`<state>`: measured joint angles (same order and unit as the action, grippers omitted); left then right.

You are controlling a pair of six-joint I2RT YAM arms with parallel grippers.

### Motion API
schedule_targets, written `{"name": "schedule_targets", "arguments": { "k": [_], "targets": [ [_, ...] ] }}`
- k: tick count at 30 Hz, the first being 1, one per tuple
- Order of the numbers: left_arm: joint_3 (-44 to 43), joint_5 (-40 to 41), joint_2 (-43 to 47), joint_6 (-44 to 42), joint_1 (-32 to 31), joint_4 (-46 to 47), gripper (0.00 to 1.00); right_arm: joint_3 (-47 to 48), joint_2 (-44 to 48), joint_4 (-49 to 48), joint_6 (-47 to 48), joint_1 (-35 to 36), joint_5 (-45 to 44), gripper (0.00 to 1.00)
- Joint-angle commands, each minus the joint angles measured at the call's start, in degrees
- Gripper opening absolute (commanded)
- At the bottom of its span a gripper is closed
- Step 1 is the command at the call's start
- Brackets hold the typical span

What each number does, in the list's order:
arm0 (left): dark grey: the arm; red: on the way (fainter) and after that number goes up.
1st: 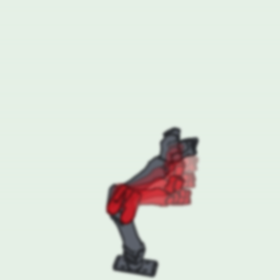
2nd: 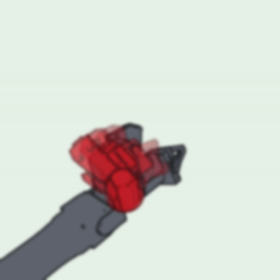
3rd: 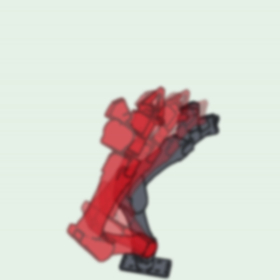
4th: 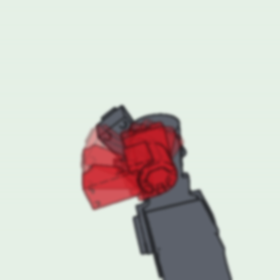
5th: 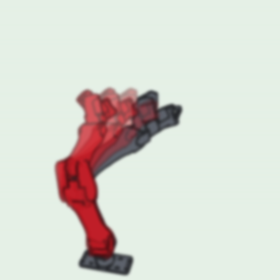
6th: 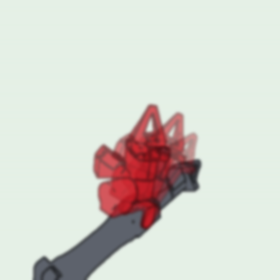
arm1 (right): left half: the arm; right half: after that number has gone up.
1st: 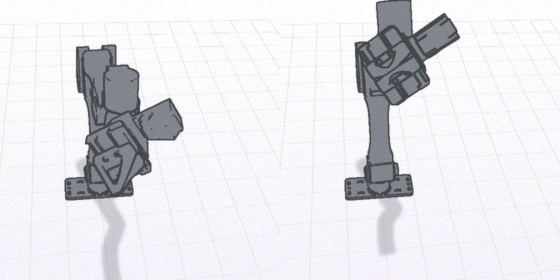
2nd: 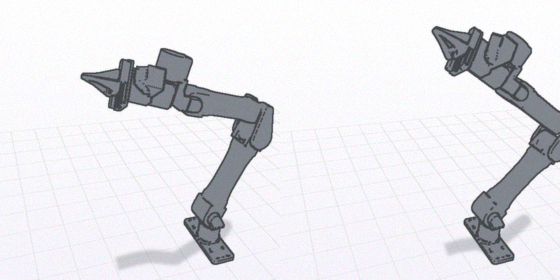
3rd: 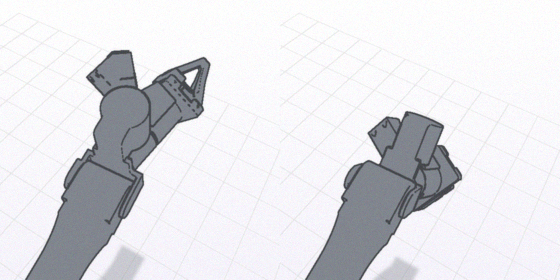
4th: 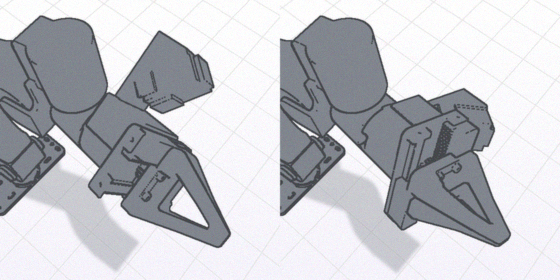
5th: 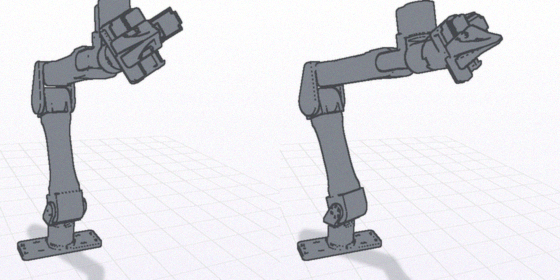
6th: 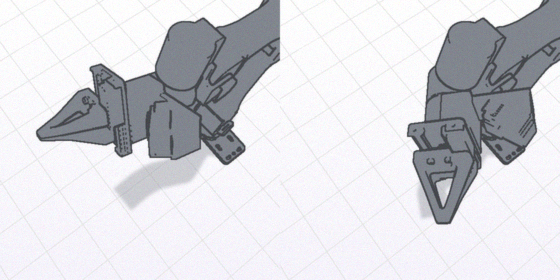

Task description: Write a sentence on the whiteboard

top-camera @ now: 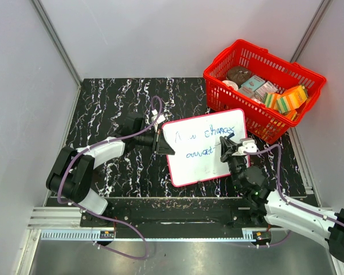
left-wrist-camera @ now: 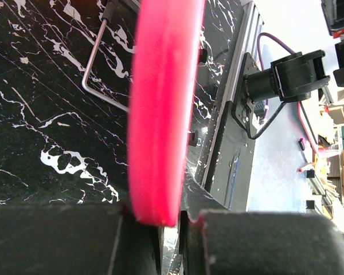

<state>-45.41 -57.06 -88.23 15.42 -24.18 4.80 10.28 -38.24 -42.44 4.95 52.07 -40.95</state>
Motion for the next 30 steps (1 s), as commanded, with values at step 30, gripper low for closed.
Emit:
{"name": "schedule_targets", "arguments": {
  "k": [30],
  "targets": [
    [-0.2,11.5,-0.1,-9.0,-1.1,-3.5,0.0,1.5,-5.1,2.6,-4.1,-0.2,-3.4,0.0]
  ]
}}
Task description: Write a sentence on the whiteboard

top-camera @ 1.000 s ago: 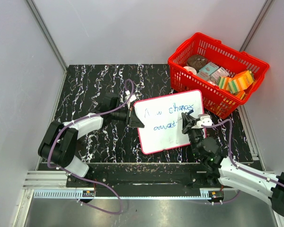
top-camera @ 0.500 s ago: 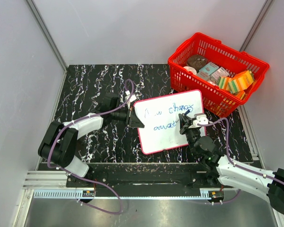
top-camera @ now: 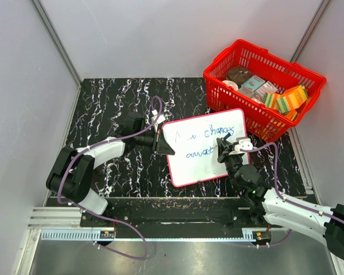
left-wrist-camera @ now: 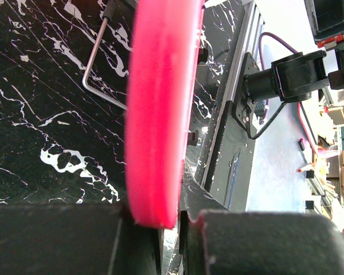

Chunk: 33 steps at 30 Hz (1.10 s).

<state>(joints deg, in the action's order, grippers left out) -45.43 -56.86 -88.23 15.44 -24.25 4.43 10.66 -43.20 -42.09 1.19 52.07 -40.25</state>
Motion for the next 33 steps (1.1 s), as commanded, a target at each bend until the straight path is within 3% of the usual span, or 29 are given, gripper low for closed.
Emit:
{"name": "schedule_targets", "arguments": {
  "k": [1,18,26,33],
  "targets": [
    [-0.2,11.4,-0.2,-9.1,-1.0,-3.0,0.0,1.2,-0.2,2.3,0.0,-0.3,-4.4,0.0],
    [-0.2,11.7,0.2,-9.2,-1.2,-3.4,0.0,0.8,0.8,0.4,2.0,-2.0,-7.9,0.0],
    [0.0,11.8,0.2,-9.3,-1.2,-3.5,0.0,0.9,8.2,3.3,1.4,-2.0,0.9,0.0],
    [0.0,11.7,0.1,-9.3,-1.3,-3.5,0.0,1.1,2.0,-1.6,2.1,-2.0,-0.4,0.0]
  ]
}}
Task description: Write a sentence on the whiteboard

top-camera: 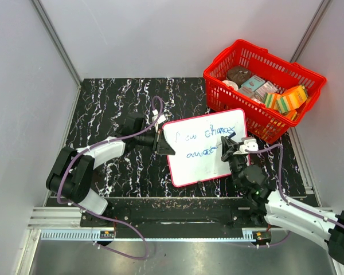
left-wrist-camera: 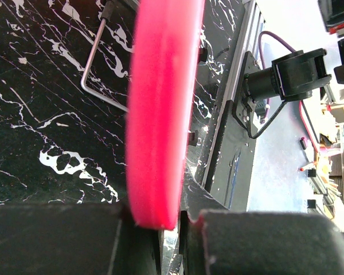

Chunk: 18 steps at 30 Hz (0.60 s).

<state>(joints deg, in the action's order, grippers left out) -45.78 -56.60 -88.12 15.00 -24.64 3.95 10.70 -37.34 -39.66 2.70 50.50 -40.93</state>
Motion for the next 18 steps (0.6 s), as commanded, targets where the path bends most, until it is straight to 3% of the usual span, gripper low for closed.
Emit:
{"name": "schedule_targets", "arguments": {
  "k": [1,6,18],
  "targets": [
    [0.4,11.4,0.0,-8.9,-1.0,-3.0,0.0,1.3,-4.8,-5.2,0.6,-0.4,-0.3,0.0],
    [0.4,11.5,0.0,-9.0,-1.2,-3.0,0.0,1.3,-9.0,-8.6,0.9,-0.4,-1.2,0.0],
    [0.3,11.5,-0.1,-9.1,-1.3,-3.2,0.0,1.1,-8.6,-8.6,1.1,-0.4,-3.0,0.0]
  ]
}}
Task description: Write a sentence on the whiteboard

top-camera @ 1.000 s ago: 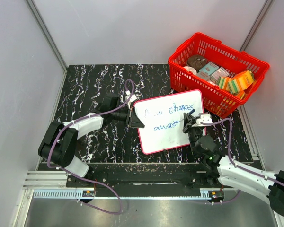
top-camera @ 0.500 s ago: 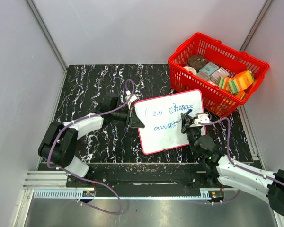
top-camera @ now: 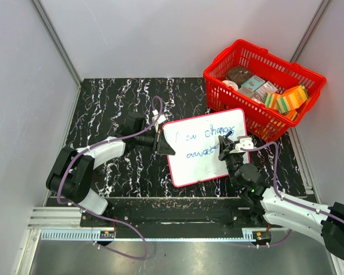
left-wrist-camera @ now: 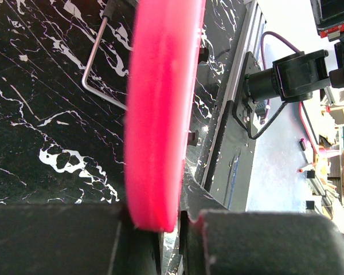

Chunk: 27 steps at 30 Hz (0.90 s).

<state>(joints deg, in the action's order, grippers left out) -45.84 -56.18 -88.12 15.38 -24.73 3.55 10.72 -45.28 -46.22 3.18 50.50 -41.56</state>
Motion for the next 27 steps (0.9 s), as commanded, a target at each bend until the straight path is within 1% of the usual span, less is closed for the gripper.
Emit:
{"name": "schedule_targets", "arguments": {
  "k": [1,5,12,27],
  "targets": [
    [0.4,11.3,0.0,-9.5,-1.3,-2.8,0.0,1.1,-1.0,-1.8,0.4,-0.4,-2.2,0.0],
    [0.2,11.3,-0.1,-9.6,-1.3,-3.0,0.0,1.0,-1.1,0.2,-1.2,-0.4,-1.9,0.0],
    [0.0,11.6,0.0,-9.8,-1.2,-3.4,0.0,0.5,1.1,6.4,-5.9,-0.4,-1.4,0.0],
    [-0.2,11.8,0.1,-9.9,-1.2,-3.4,0.0,0.0,3.7,14.0,-10.0,-0.4,-0.7,0.0]
  ]
}}
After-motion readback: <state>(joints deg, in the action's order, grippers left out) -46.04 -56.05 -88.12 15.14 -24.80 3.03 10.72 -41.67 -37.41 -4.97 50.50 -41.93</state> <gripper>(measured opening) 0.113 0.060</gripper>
